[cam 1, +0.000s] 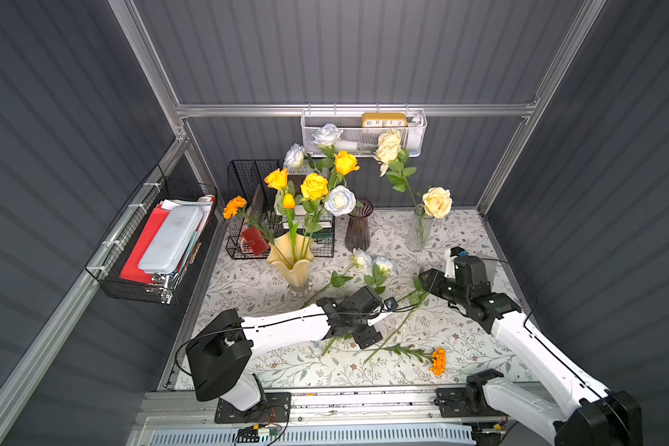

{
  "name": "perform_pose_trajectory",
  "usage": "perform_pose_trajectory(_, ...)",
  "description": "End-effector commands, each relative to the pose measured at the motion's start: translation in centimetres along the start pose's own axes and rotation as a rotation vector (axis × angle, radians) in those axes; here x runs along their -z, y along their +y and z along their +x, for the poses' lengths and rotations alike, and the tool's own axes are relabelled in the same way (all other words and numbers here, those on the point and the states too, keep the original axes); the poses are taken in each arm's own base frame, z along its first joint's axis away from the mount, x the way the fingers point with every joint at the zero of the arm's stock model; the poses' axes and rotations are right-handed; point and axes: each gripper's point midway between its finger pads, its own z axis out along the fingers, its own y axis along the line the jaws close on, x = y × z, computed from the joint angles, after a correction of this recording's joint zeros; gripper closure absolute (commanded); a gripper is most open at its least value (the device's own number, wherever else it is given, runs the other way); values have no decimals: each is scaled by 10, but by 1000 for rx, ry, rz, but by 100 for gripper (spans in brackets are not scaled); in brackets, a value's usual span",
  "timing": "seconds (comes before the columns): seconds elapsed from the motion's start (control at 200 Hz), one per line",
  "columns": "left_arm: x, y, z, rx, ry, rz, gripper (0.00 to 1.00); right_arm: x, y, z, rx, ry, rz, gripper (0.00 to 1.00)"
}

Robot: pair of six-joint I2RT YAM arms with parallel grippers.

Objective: Arrange the flowers in different vases according to their colors
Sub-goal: Pick up the flower at the center of the board.

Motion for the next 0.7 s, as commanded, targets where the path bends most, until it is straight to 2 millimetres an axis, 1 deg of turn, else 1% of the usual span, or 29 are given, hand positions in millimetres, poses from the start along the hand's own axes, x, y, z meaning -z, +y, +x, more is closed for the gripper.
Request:
perform_pose_trajectory(0.0, -11, -6, 17, -32, 64, 15, 11, -3, -1, 4, 10, 12, -15, 48)
perform_pose_trajectory(0.14, -22, -10, 31, -42, 106, 20, 12, -3, 0, 5, 19, 14, -23, 48)
perform_pose_trajectory(0.265, -26, -11, 30, -48, 108, 14, 12, -3, 0, 5, 24, 14, -22, 48)
perform_pose_trajectory(0.405, -33, -17, 39, -56, 135, 28, 13, -5, -1, 7, 25, 16, -29, 49)
perform_pose_trajectory(0.485, -35, -18, 39, -53, 131, 27, 13, -5, -1, 8, 25, 16, -30, 49)
perform_pose_trajectory(0.615, -40, -21, 46, -55, 153, 37, 14, -7, -2, 9, 23, 19, -37, 49)
perform_pose_trajectory(0.695, -41, -22, 45, -52, 153, 36, 14, -8, -2, 10, 22, 21, -35, 49)
